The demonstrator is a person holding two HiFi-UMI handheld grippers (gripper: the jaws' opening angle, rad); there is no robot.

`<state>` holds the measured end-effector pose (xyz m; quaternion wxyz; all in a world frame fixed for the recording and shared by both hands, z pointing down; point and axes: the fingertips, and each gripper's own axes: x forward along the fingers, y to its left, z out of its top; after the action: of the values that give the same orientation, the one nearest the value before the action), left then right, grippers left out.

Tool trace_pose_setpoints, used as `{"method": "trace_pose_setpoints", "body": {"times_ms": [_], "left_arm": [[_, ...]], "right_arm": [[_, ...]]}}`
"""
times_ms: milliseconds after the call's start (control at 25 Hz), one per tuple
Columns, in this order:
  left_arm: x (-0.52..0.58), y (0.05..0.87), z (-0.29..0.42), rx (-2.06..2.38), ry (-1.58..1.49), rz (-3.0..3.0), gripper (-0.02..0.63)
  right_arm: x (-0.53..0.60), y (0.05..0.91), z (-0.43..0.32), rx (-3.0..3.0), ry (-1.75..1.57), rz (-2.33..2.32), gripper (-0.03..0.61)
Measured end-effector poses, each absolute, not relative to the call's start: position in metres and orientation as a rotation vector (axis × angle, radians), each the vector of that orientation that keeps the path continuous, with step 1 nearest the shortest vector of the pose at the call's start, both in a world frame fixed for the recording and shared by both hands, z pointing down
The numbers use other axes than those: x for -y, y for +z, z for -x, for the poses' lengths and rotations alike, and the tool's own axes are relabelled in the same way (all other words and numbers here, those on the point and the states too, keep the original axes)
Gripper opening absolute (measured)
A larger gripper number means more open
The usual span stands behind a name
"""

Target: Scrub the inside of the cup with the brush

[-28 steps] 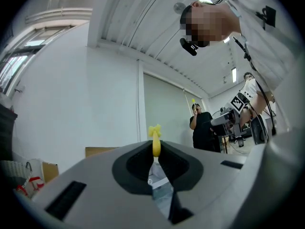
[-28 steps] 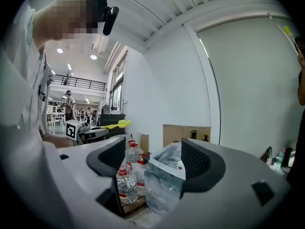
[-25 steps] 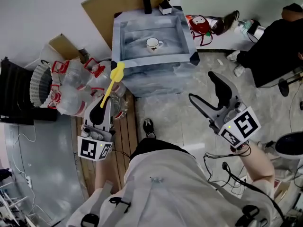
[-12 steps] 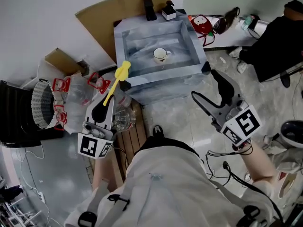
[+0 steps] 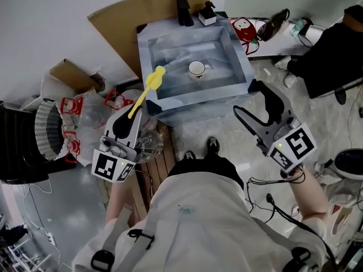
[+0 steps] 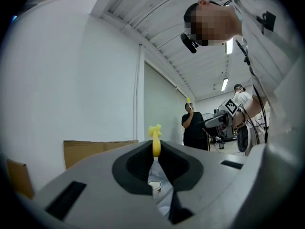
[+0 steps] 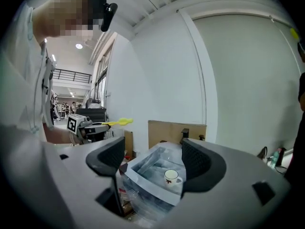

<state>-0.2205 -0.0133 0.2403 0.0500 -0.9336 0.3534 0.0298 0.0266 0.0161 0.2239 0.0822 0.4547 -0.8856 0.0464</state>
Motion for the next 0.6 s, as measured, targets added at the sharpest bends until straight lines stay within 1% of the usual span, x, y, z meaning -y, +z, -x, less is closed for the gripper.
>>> {"method": "trace_pose_setpoints", "body": {"times_ms": [160,400,600], "left_arm": [[0.025,0.242,0.218,-1.098,0.094,2.831,0.034],[0.054,0.250,0.230,-1.258,0.093,2.771,0.034],[0.100,0.253,0.215,-1.336,0.070,2.744,0.035]], "right_arm": [[0.006,0.232,-0.029,2.649,0.122,-1.328,0.357],[0.055,0.264,-0.021,2.587,-0.074,-1.137,0.357],[0.110,0.287,-0.034,2.547,-0.096,-0.977,0.357]]}}
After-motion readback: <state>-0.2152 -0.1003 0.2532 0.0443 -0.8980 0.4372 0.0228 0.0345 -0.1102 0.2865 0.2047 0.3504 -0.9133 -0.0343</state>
